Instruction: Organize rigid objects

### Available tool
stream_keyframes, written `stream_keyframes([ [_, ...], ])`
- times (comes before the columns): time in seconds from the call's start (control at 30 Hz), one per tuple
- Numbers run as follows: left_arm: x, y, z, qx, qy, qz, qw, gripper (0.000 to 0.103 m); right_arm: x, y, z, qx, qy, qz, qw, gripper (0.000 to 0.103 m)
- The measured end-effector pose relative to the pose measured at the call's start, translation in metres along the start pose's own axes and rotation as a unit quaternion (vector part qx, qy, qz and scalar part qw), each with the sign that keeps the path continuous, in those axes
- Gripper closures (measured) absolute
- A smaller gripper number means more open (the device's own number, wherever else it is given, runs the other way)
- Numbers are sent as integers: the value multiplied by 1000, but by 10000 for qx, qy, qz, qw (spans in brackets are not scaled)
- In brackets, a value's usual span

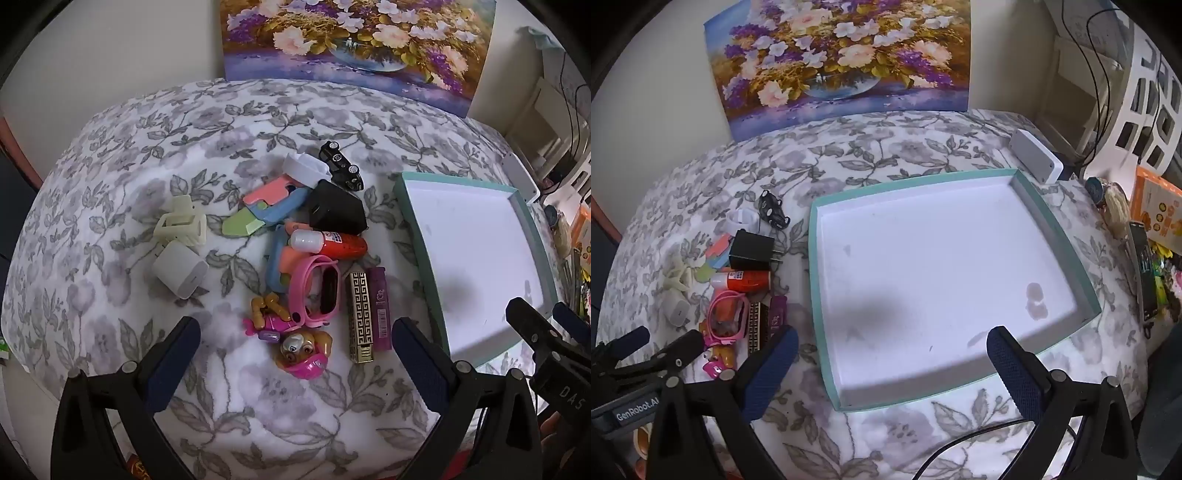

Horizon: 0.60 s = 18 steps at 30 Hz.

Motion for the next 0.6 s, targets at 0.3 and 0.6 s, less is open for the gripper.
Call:
stream_keyframes([
  [0.3, 5, 4, 2, 43, 59, 78, 9999, 0, -2, 2, 3, -10, -23, 41, 10000, 0],
  [0.6, 1, 3, -5, 105, 166, 242, 9995, 0, -4, -7, 2, 57, -42, -38, 10000, 0],
])
Point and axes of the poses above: each gripper's, at about its wrist camera, not at the fingertips, and z roughly the way its jaws point, y to its right, x to its top, the point moved 7 cm from there along z, roughly the way its jaws point, and after that the axes turned 8 degrees about y, right-handed, at the moved point
